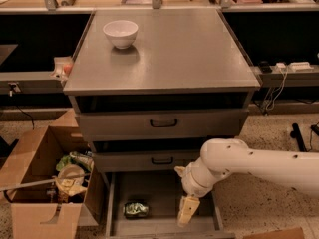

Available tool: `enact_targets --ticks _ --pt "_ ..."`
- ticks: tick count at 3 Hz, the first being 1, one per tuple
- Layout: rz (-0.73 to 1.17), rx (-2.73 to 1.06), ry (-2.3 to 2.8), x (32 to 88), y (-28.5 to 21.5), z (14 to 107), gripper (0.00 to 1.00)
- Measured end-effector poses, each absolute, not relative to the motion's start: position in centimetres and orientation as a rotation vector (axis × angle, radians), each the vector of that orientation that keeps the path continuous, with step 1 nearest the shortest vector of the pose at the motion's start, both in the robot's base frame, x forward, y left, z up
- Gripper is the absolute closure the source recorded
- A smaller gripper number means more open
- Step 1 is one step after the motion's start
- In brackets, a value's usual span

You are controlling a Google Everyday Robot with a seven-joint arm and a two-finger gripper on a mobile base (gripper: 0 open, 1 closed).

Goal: Pick green can from bottom drawer and place on counter

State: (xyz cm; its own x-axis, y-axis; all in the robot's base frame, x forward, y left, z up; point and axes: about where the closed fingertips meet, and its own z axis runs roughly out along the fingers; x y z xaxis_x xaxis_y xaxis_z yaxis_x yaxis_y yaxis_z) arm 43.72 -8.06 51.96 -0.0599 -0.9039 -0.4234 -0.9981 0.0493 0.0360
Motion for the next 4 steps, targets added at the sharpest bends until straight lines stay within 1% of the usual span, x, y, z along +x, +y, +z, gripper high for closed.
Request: enact_targets --ticks 1,2,3,4 --pt "0.473 -1.958 1.991 43.8 -4.5 46.7 0.0" --pt "0.553 -1.966 1.942 43.9 -0.9 41.5 0.0" --pt "0.642 -1.943 1.914 45.0 0.9 36.5 0.0" --pt "0.727 -1.916 1.886 47.4 1.8 30.9 0.0"
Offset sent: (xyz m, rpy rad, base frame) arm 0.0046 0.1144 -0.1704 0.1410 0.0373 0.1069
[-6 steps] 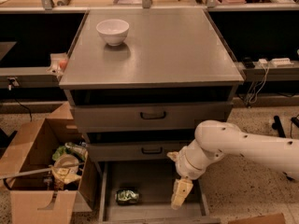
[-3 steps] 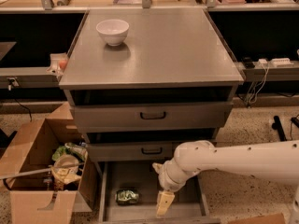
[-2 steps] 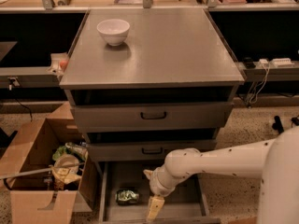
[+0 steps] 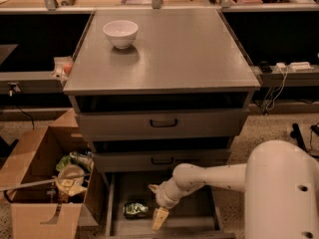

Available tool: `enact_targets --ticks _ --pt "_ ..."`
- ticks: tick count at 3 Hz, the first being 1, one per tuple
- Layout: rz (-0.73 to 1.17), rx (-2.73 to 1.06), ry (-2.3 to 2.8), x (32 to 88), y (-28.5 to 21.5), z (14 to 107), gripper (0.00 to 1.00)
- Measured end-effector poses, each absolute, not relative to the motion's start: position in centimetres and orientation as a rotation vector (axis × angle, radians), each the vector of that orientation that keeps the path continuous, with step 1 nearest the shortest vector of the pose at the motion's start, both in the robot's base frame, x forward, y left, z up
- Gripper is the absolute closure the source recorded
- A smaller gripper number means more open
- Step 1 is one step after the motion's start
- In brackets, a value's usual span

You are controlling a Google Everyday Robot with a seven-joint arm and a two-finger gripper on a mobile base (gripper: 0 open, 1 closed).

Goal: Pick green can from bottom drawer and place on counter

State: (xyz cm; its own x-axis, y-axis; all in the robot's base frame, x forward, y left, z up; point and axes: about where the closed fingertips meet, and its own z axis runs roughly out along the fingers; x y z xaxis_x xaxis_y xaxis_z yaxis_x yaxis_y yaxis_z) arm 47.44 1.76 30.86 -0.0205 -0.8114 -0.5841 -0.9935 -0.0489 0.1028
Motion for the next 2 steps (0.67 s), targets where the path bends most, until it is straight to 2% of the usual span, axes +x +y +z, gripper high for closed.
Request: enact_targets --ticks 2 --pt "0.749 -1.868 1.915 49.26 2.56 26.31 0.0"
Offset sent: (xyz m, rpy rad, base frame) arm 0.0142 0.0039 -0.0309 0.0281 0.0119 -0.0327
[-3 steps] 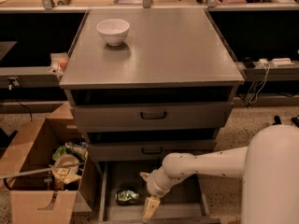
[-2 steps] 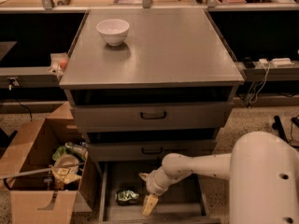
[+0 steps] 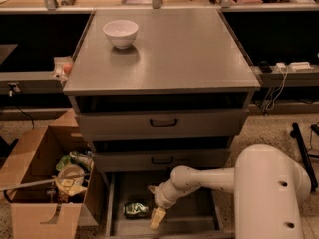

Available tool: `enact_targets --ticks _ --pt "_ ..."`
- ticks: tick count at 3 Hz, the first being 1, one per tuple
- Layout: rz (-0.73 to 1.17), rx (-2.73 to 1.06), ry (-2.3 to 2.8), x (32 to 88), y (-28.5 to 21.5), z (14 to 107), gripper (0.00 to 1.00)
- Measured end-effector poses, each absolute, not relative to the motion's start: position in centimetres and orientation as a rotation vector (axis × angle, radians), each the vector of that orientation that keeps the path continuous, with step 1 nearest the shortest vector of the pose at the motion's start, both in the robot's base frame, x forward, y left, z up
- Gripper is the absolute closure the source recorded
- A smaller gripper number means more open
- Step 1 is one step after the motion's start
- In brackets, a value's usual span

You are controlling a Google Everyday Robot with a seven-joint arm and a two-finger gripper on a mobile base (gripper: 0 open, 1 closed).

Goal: Pick green can from bottom drawer and place on counter

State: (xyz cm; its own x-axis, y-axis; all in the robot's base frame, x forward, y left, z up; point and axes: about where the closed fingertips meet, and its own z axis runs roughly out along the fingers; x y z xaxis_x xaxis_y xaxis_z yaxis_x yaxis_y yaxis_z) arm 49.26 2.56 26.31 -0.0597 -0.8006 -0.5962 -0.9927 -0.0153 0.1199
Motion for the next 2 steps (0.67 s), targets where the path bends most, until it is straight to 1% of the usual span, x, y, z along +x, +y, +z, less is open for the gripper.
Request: enact_targets --ticks 2 --pt "0.702 -1.882 1.809 52.2 5.4 19.7 0.0"
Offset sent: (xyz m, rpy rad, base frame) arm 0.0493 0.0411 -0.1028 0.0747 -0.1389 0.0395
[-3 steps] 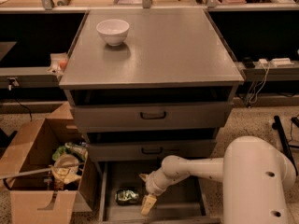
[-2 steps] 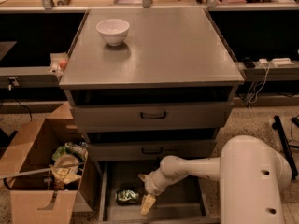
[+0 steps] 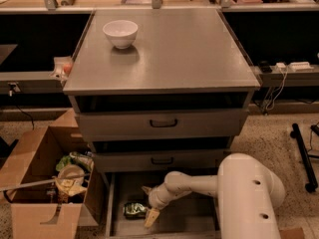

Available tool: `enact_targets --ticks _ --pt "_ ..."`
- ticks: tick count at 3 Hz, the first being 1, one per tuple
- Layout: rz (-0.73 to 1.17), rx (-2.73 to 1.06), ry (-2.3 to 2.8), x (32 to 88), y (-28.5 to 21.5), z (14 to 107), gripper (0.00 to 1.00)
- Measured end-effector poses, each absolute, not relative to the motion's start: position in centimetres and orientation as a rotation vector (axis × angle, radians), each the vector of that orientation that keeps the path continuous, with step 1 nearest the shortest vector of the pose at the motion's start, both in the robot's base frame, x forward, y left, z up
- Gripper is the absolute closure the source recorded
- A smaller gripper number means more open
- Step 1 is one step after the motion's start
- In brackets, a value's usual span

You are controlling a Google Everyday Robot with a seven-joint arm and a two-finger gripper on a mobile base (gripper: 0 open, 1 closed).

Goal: Pick green can from bottom drawer and place on counter

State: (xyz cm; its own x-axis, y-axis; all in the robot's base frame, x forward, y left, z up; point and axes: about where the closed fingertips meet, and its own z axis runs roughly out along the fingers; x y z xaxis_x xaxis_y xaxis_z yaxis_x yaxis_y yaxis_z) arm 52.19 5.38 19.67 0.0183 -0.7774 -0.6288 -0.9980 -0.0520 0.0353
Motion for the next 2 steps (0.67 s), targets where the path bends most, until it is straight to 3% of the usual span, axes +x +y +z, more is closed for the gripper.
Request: enact_targets --ticks 2 --pt "0.66 -1.867 1.812 53.7 6.9 14.1 0.0"
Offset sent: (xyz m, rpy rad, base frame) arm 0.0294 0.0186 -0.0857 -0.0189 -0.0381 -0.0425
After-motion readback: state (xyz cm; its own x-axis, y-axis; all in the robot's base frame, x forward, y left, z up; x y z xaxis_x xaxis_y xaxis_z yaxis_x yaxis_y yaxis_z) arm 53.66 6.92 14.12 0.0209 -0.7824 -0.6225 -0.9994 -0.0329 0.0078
